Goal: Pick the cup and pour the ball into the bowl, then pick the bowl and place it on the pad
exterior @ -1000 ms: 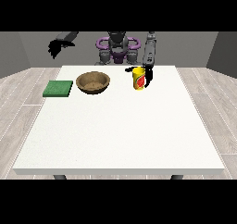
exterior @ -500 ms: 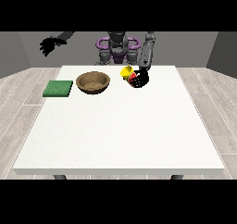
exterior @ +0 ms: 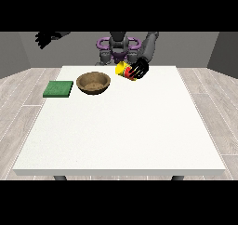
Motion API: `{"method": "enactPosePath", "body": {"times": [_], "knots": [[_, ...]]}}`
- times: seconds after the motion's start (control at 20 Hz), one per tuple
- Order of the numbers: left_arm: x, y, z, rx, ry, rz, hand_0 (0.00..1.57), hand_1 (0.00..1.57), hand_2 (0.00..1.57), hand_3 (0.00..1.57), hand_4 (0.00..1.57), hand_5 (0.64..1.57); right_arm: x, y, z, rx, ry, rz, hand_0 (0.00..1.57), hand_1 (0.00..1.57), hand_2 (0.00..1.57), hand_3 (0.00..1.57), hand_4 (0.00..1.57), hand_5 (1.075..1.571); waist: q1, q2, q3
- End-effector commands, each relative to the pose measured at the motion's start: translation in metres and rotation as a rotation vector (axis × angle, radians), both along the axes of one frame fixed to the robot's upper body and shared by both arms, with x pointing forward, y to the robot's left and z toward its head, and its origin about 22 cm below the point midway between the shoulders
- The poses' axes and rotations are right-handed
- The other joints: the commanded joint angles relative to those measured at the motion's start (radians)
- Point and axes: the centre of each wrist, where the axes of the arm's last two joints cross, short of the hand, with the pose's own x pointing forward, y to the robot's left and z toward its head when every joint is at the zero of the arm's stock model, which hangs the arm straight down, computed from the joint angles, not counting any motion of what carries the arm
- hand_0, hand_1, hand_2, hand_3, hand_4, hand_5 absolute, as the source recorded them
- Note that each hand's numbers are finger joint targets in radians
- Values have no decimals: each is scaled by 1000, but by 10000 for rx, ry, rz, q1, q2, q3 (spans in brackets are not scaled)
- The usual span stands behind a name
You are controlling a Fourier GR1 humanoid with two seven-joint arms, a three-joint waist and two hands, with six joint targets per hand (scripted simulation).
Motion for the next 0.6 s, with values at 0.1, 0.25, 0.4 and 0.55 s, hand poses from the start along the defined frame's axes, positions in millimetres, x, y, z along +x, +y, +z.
{"method": "enactPosePath", "body": {"times": [0.1,0.25,0.4,0.55], "knots": [[13,10,1,4548,208,341,1221,1221,1571,1456,1140,1568,10,7,-6,-63,704,-281,0,0,0,0,607,1566,246,-655,34],[30,-37,21,5411,509,263,1221,1221,1571,1456,1140,1568,17,8,-8,-118,1047,-424,0,0,0,0,639,1565,446,-1046,9],[25,-62,15,6732,1265,99,1221,1221,1571,1456,1140,1568,5,2,-27,-83,1921,-878,0,0,0,0,640,1566,914,-1751,3],[28,-104,33,7233,1246,61,914,914,1571,1248,1052,1569,-12,-32,-32,-80,1826,-1453,0,0,0,0,636,1562,1148,-1645,-3]]}}
